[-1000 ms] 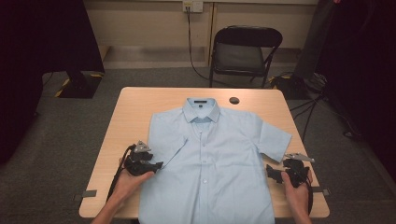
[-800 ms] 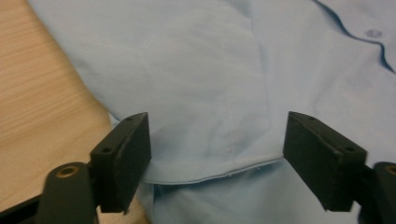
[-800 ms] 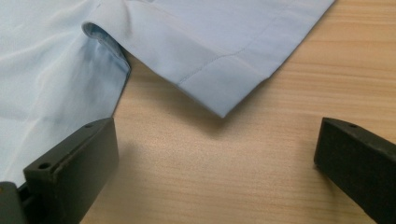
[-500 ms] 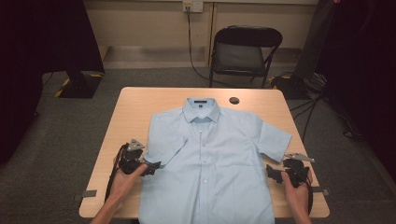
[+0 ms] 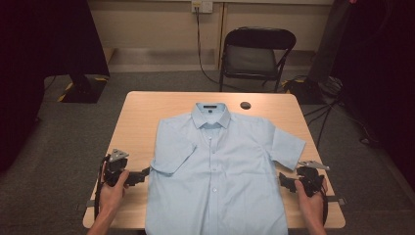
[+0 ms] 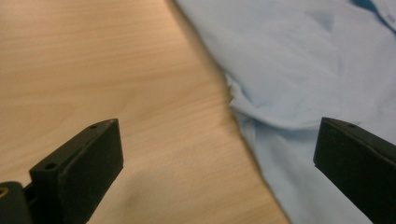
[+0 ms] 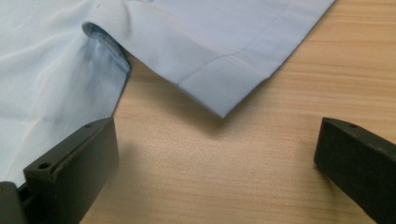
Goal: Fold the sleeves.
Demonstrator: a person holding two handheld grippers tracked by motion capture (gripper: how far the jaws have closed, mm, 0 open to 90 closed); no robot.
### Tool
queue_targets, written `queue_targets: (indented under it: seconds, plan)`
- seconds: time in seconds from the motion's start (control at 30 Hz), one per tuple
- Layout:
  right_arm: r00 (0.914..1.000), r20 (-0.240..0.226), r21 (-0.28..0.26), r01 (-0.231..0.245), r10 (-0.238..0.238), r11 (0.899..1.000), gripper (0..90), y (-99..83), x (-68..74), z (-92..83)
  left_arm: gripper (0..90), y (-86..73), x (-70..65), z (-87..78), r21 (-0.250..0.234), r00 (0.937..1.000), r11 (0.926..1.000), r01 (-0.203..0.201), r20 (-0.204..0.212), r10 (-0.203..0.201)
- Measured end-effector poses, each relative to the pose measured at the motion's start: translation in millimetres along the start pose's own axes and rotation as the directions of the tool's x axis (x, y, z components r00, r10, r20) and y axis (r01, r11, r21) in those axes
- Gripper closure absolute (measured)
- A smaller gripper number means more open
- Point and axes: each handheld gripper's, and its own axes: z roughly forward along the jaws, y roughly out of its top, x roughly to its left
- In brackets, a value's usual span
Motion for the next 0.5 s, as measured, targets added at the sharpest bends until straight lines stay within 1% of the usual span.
queue_targets:
  seconds: [0.03,0.07,0.13,0.2,0.3,0.37,0.4,0.47,0.5]
  plan:
    - [1.0,0.0,0.0,0.0,0.0,1.0,0.0,0.0,0.0,0.0,1.5,-3.7,3.3,-0.8,0.031,0.9982,0.9994,0.015,-0.059,-0.013]
    - [1.0,0.0,0.0,0.0,0.0,1.0,0.0,0.0,0.0,0.0,1.6,-5.9,5.7,-0.5,0.034,0.997,0.9991,0.026,-0.074,-0.024]
    - [1.0,0.0,0.0,0.0,0.0,1.0,0.0,0.0,0.0,0.0,2.5,-9.7,11.3,1.4,0.055,0.9975,0.9977,0.039,-0.061,-0.036]
    - [1.0,0.0,0.0,0.0,0.0,1.0,0.0,0.0,0.0,0.0,2.4,-13.8,15.9,2.8,0.08,0.9944,0.9954,0.052,-0.096,-0.044]
    - [1.0,0.0,0.0,0.0,0.0,1.0,0.0,0.0,0.0,0.0,2.4,-17.8,19.3,5.2,0.1,0.9896,0.9932,0.059,-0.136,-0.045]
    - [1.0,0.0,0.0,0.0,0.0,1.0,0.0,0.0,0.0,0.0,2.6,-19.3,18.6,6.2,0.091,0.9852,0.9933,0.071,-0.162,-0.055]
    - [1.0,0.0,0.0,0.0,0.0,1.0,0.0,0.0,0.0,0.0,2.5,-20.2,17.9,7.2,0.092,0.984,0.9934,0.07,-0.17,-0.053]
    - [1.0,0.0,0.0,0.0,0.0,1.0,0.0,0.0,0.0,0.0,1.6,-21.0,15.0,9.6,0.09,0.9788,0.9944,0.056,-0.201,-0.037]
    - [1.0,0.0,0.0,0.0,0.0,1.0,0.0,0.0,0.0,0.0,1.0,-21.0,14.0,10.8,0.089,0.9787,0.9948,0.05,-0.203,-0.031]
